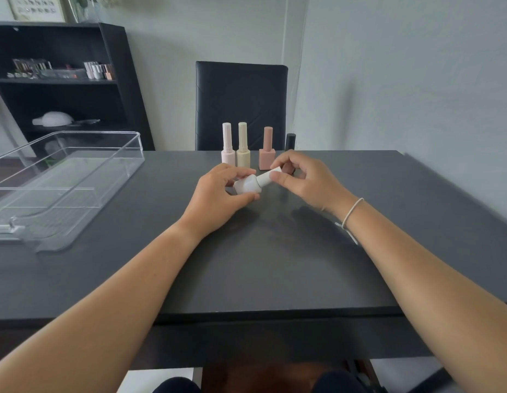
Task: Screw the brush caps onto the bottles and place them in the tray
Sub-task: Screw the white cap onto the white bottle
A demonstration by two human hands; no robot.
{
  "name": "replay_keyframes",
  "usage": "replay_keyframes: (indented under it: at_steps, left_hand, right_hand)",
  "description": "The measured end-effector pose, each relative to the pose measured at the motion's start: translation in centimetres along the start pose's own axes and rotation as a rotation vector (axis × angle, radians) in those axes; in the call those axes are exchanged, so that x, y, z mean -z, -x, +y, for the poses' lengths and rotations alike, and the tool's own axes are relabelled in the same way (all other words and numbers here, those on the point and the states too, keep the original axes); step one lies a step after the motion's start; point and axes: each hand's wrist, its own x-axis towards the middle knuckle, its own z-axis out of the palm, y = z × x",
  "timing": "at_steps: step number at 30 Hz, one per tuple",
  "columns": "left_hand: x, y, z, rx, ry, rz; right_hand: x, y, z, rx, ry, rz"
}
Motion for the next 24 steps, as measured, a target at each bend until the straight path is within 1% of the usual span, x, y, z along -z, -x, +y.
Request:
replay_keyframes:
  at_steps: [3, 8, 15, 20, 24]
  left_hand:
    - [0.0, 0.0, 0.0, 0.004, 0.005, 0.000]
    - [0.0, 0.0, 0.0, 0.004, -0.007, -0.013]
    - [-0.1, 0.0, -0.1, 0.001, -0.011, -0.016]
    - [0.0, 0.1, 0.1, -0.010, 0.029, -0.054]
    - [0.0, 0.0, 0.0, 0.007, 0.024, -0.089]
  right_hand:
    - [0.0, 0.0, 0.1, 0.031, 0.014, -0.016]
    - [0.0, -0.3, 0.2, -0.009, 0.045, 0.017]
    - [-0.2, -0.3, 0.1, -0.001, 0.074, 0.052]
    - [0.2, -0.5, -0.3, 0.056, 0.040, 0.123]
    - [1.6, -0.7, -0.2, 0.079, 0.030, 0.217]
